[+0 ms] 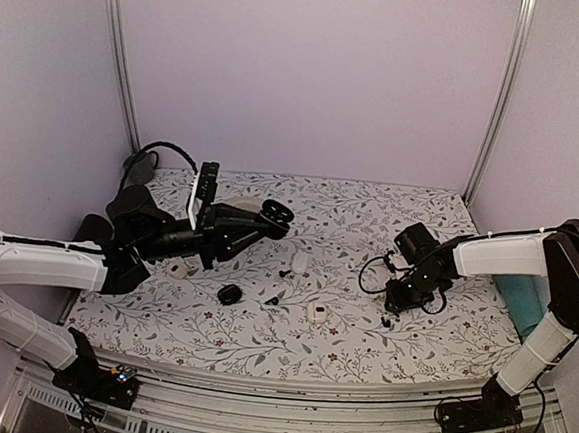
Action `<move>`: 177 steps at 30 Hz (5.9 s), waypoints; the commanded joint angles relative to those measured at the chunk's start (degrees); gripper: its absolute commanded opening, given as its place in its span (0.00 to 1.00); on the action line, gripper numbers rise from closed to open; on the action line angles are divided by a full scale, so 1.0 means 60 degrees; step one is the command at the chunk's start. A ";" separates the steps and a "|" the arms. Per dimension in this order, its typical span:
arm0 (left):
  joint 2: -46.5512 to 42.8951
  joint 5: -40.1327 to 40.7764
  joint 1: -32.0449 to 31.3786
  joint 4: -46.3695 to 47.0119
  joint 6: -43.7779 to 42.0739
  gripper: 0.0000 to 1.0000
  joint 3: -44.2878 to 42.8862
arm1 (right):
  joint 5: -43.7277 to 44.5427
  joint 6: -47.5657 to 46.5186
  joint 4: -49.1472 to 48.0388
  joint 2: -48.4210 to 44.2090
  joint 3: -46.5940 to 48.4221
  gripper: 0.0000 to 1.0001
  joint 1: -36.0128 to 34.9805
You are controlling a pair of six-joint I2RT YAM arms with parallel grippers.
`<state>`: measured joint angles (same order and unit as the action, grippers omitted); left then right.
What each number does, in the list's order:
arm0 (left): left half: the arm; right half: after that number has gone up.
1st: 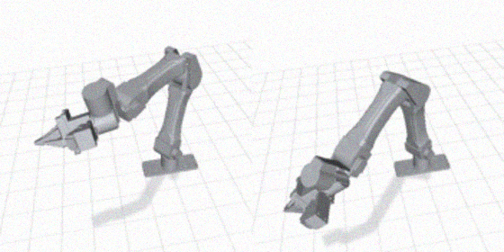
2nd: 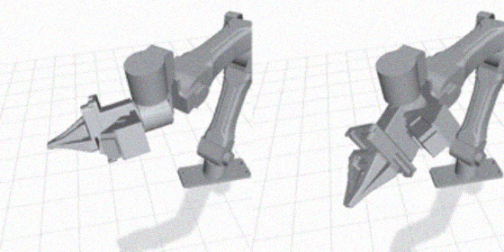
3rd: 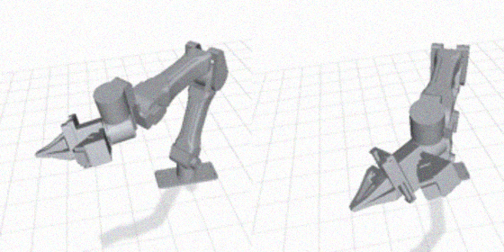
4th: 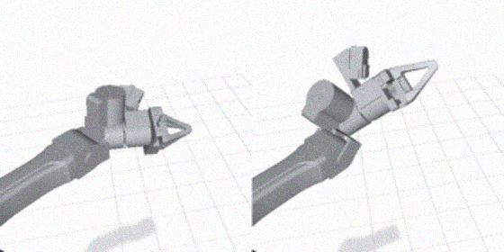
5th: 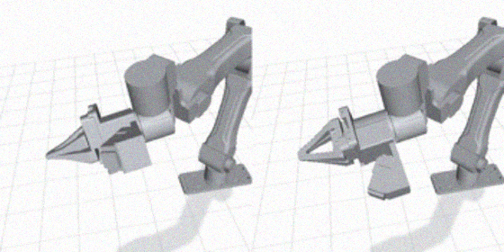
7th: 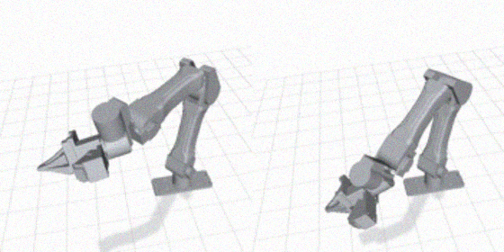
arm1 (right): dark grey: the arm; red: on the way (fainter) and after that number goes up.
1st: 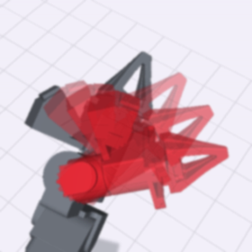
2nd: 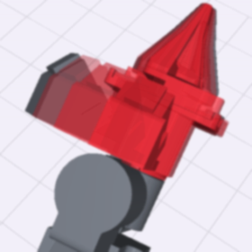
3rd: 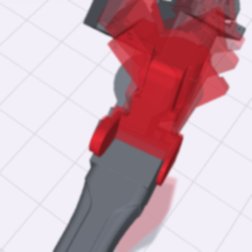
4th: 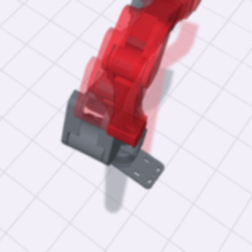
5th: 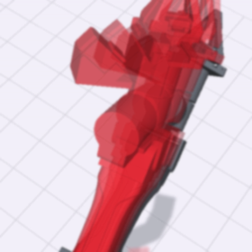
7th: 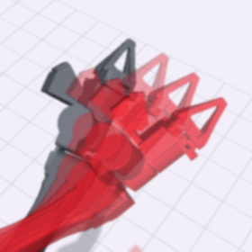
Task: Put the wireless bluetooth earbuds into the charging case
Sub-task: Pick up the right earbud from the center of the board, then insert the right earbud into the right side groove of the charging case.
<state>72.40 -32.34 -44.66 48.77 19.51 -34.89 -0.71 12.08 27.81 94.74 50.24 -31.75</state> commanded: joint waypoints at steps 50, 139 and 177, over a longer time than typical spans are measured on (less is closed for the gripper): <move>0.0054 -0.0170 0.0084 0.0220 -0.0007 0.00 -0.0263 | 0.0490 0.0448 0.1601 0.0738 0.0589 0.30 -0.0503; 0.3647 -0.1061 0.1037 0.7981 0.3835 0.00 -0.0131 | -0.2214 0.1786 -0.7563 -0.2148 0.2849 0.17 -0.4036; 0.2566 -0.1275 0.0729 0.7654 0.3091 0.00 -0.0614 | -0.1480 0.2021 -0.8201 -0.1747 0.2527 0.16 -0.4442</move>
<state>90.00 -39.68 -39.51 86.87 39.42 -36.71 -11.77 24.25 -20.95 84.49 66.76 -57.76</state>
